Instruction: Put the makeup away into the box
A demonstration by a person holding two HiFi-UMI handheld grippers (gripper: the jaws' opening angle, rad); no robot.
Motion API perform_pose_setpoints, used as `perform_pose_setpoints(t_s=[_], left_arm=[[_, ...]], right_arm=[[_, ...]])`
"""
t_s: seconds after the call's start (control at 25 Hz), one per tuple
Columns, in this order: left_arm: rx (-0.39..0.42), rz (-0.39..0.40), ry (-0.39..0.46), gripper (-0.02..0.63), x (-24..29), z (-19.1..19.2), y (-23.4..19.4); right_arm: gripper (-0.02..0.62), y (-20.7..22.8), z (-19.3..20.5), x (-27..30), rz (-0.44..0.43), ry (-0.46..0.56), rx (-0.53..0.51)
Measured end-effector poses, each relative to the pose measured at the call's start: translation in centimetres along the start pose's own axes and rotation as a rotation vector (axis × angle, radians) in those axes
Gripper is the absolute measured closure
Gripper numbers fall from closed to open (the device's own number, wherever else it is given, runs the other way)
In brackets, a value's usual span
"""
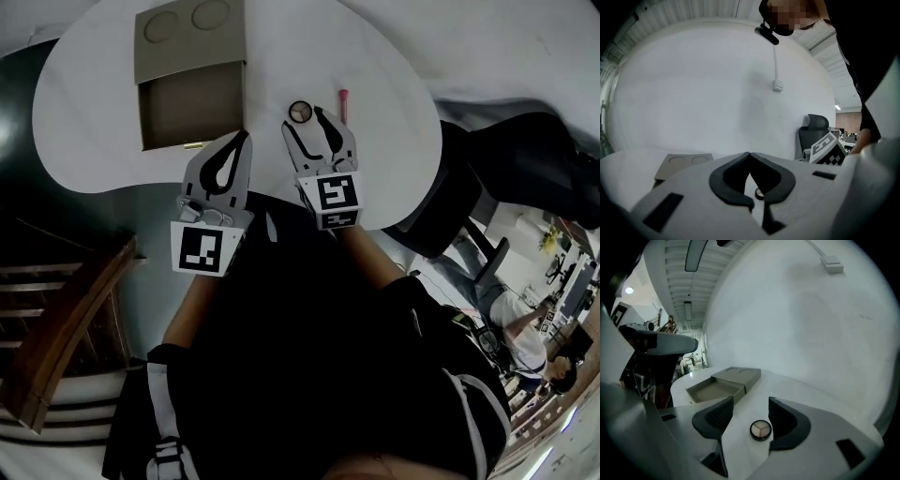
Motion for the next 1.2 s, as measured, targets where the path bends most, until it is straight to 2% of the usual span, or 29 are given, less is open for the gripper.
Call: perform_pose_setpoints(t_s=[0.48,1.2], left_arm=[[-0.066,0.104,-0.092,0.598,2.9,4.1,1.0],[-0.097,0.129,-0.135,0.598,2.3,6.1,0.0]], right_arm=[[0.35,2.0,3.5,2.4,0.072,-0.126,0.05],[0.342,1.5,5.3,5.1,0.13,-0.277,0.059]])
Point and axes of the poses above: the fingertips, and each gripper's own axes: x forward along the fingers, y to its right, z out of its underside, the point moved 4 cm from there along -x, backward along the fingers, and after that the axes turned 8 degrees about x, right-handed, at the moved point
